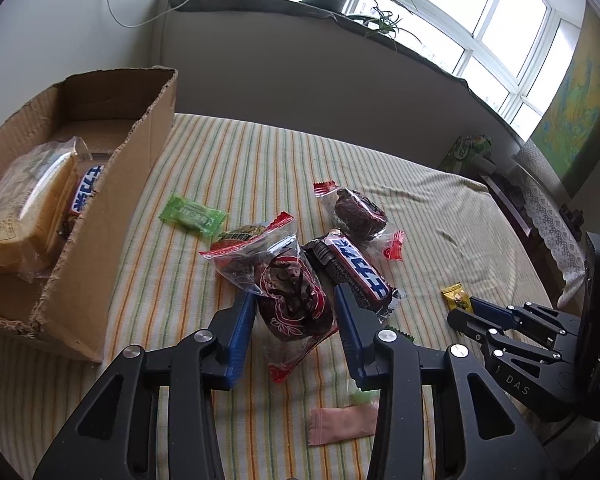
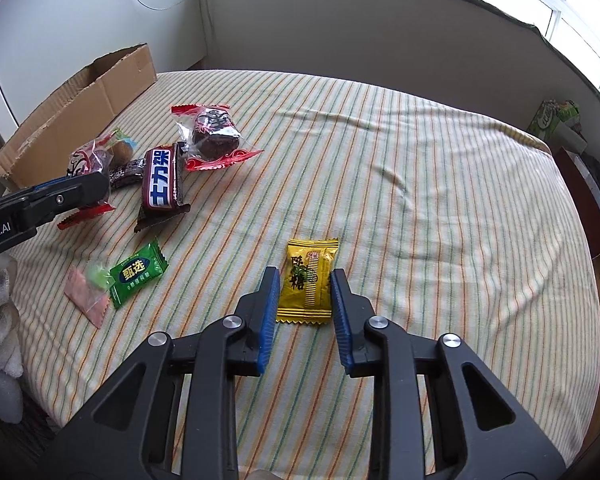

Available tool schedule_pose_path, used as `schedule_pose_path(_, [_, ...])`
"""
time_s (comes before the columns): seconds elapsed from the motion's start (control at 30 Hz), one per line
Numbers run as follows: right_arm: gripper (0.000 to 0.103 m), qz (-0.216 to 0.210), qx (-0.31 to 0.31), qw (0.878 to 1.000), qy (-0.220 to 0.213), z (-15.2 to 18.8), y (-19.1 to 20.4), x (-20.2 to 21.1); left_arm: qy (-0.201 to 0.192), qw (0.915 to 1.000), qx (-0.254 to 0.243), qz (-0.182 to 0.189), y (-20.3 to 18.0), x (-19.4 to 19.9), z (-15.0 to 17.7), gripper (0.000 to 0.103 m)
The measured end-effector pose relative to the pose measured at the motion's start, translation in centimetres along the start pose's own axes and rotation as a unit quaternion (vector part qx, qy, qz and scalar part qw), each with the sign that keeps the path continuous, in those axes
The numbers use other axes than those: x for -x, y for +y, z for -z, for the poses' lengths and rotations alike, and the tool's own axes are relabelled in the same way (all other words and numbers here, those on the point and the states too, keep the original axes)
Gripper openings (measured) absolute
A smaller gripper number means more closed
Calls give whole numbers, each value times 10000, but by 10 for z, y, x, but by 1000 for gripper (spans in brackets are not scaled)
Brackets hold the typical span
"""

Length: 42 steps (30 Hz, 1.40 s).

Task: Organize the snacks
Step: 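Carry the yellow packet with the right tool while the left tool carries the red-trimmed bag into the box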

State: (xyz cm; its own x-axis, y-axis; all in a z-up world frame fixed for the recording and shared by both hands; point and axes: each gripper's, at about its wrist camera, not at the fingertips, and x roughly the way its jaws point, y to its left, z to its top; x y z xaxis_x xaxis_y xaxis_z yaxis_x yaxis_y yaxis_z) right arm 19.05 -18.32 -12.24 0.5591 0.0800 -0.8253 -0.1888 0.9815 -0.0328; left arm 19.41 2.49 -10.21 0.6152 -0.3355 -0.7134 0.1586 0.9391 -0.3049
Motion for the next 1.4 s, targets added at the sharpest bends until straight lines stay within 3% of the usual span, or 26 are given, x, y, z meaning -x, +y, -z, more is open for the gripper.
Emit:
schedule_pose_path(0.37, [26, -22, 38, 9998, -189, -3, 9, 21, -225, 9994, 147, 198, 4, 17, -4, 38])
schedule_pose_path(0.77, [26, -250, 241, 9966, -746, -28, 36, 68, -618, 9971, 255, 372, 9, 43, -14, 38])
schedule_pose_path(1.4, [26, -603, 889, 9868, -1215, -96, 116, 77, -1185, 9872, 1056, 124, 86, 79, -26, 38])
